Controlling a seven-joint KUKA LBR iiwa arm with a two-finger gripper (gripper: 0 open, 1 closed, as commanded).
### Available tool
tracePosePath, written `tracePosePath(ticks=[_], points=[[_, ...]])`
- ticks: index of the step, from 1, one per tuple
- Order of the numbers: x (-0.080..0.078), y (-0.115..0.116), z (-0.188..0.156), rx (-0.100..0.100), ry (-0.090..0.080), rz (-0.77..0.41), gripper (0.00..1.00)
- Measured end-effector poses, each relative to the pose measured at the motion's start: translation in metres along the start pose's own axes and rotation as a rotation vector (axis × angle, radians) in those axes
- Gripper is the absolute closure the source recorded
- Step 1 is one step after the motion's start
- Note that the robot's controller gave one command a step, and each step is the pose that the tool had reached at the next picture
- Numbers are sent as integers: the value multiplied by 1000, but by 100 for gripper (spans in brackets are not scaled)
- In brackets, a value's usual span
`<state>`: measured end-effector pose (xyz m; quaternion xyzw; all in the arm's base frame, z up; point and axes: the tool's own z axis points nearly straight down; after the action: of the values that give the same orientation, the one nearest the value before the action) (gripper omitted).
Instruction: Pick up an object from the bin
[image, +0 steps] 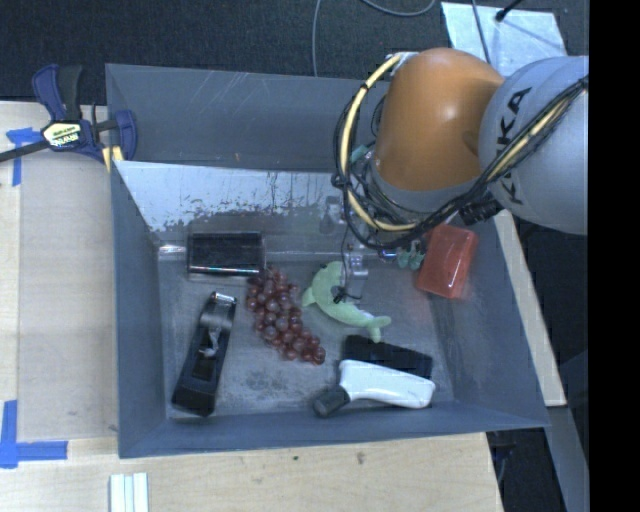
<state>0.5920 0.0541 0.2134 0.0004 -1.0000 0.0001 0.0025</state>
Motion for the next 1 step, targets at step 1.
tracePosePath(ticks=[1], points=[[-1,0,-5,-1,-8,1,0]])
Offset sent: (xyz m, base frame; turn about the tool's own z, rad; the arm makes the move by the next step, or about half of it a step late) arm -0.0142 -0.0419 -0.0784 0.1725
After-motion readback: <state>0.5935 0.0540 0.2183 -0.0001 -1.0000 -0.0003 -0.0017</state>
